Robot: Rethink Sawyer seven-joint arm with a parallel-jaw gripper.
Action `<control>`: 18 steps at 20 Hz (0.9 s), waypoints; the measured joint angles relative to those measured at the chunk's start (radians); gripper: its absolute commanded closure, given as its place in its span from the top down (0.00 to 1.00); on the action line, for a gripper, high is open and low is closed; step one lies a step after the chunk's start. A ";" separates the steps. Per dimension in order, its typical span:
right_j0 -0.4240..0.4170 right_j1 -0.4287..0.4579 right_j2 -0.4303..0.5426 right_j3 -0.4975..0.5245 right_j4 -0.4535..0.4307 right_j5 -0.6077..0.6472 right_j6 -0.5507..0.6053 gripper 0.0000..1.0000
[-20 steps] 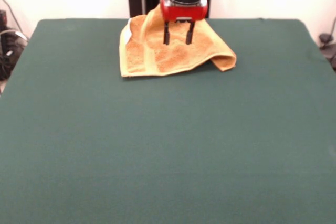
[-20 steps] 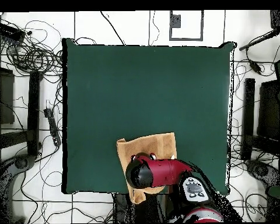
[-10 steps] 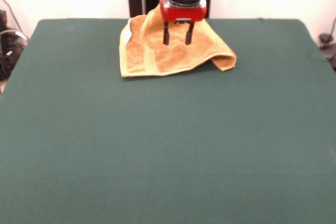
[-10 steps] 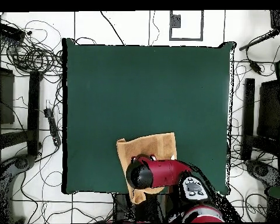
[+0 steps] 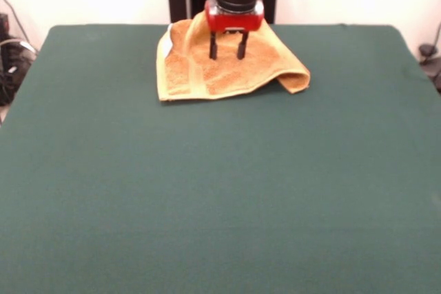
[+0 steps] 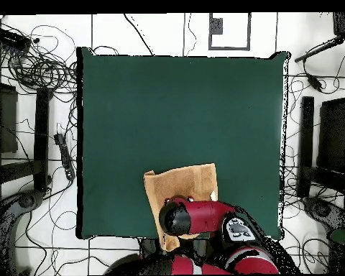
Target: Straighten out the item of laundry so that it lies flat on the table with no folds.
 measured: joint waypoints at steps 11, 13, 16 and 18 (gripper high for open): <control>-0.001 -0.022 0.000 0.012 -0.001 -0.004 0.000 1.00; -0.001 -0.040 0.000 0.017 -0.001 -0.003 0.000 1.00; -0.001 -0.065 0.000 0.025 -0.001 0.004 0.000 1.00; 0.001 -0.089 -0.001 0.032 -0.001 0.016 0.000 1.00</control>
